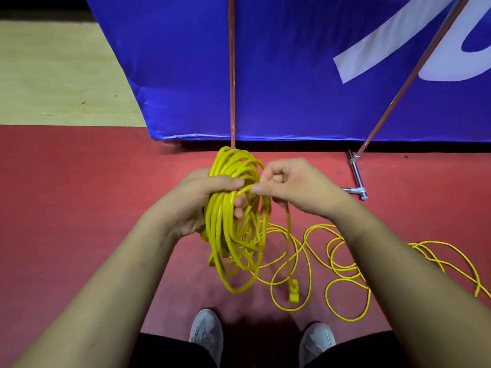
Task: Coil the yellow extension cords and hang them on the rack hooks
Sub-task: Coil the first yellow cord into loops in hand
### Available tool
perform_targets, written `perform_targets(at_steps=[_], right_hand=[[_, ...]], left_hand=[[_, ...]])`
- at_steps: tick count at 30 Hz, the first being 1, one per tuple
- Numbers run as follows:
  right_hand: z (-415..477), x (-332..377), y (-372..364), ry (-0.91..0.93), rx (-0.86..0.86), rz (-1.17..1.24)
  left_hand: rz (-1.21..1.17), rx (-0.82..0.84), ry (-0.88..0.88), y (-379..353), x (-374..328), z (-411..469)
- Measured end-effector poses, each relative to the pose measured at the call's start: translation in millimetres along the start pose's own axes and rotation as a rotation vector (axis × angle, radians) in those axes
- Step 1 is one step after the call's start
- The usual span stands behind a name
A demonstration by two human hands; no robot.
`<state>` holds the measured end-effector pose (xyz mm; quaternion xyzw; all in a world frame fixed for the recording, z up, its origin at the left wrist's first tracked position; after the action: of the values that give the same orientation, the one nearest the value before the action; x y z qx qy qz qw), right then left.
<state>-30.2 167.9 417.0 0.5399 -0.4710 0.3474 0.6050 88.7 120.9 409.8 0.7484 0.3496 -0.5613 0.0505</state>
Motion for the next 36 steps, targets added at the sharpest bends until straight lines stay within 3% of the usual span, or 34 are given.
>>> perform_targets(at_steps=[4,6,9,12,17,24,27,31,33,36], right_hand=[[-13.1,-88.7,-3.7,-0.194,0.319,-0.221],[-25.6,-124.4,-1.1,-0.291,0.374,-0.251],[-24.7,-126.8,10.0,-0.333,0.160,0.026],[-9.1,-95.1,20.8,-0.238,-0.069,0.160],[-1.5,-25.8,18.6,0.043,-0.169,-0.148],[-2.1,31.1,-10.4,0.225,-0.127,-0.308],[-1.5,20.5,-8.2,0.170,-0.088,-0.310],[-4.1,-53.7,4.0,-0.053,0.087,-0.544],[-11.3,-82.4,15.5,-0.169,0.091,-0.443],[-12.8,-78.0,27.3,-0.190,-0.045,-0.216]], left_hand=[[-0.213,-0.014,-0.023,3.0,-4.6,4.4],[-0.252,-0.064,-0.070,11.7,-12.2,4.5],[-0.160,-0.166,-0.074,27.6,-17.7,1.1],[-0.066,-0.162,0.010,30.2,-8.1,-1.5],[-0.094,-0.162,0.142,34.1,3.0,-2.1],[0.015,-0.083,0.099,20.8,3.8,-2.6],[0.017,0.014,0.022,10.4,-1.6,-3.1],[-0.073,-0.056,-0.017,15.5,-5.7,2.8],[-0.100,-0.096,-0.015,23.6,-8.1,5.0],[0.064,-0.064,0.011,26.9,-5.6,2.5]])
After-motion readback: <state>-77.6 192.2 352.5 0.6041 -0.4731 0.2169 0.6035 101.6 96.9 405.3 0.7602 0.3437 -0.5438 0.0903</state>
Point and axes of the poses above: each hand's wrist, its own z-axis towards the middle knuckle, its own y-axis out of the back of the hand, x = y × z, the point moved 8 cm from there along z, towards the middle knuckle, and after that the axes turned 6 degrees about -x, right-handed, at the moved point
